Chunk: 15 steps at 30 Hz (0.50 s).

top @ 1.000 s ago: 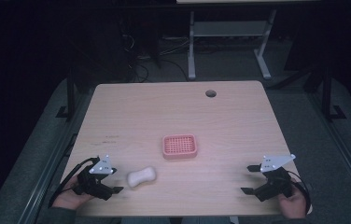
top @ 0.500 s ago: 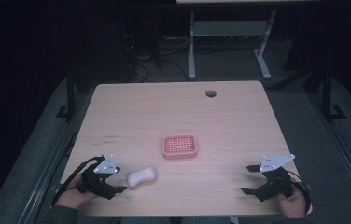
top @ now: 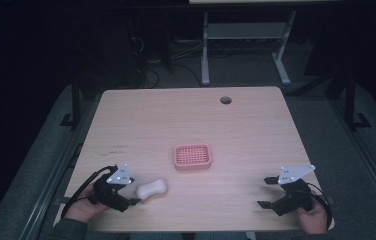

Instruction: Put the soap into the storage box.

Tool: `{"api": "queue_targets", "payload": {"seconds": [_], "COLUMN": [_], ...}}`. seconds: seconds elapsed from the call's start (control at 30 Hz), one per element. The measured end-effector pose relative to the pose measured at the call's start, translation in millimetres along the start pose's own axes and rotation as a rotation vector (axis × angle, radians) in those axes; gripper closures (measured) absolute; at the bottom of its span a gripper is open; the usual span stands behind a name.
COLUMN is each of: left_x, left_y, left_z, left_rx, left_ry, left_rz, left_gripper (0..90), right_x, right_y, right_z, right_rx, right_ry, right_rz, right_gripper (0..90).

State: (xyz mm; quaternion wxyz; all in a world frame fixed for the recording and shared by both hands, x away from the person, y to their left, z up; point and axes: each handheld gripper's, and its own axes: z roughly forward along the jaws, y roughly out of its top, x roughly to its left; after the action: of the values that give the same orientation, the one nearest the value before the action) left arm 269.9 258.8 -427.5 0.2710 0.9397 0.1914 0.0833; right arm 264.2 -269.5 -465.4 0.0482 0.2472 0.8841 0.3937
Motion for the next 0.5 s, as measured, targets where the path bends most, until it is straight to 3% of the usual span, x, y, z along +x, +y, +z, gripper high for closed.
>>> {"api": "queue_targets", "payload": {"seconds": [0.5], "left_x": [-1.5], "left_y": [14.5], "left_z": [9.8], "left_rx": [-0.004], "left_ry": [-0.025], "left_rz": [0.037], "left_gripper": [28.7], "right_x": [-0.2], "right_y": [0.2], "right_z": [1.1], "right_rx": [0.006], "right_ry": [0.003], "right_rz": [0.001], "right_gripper": [14.1]}}
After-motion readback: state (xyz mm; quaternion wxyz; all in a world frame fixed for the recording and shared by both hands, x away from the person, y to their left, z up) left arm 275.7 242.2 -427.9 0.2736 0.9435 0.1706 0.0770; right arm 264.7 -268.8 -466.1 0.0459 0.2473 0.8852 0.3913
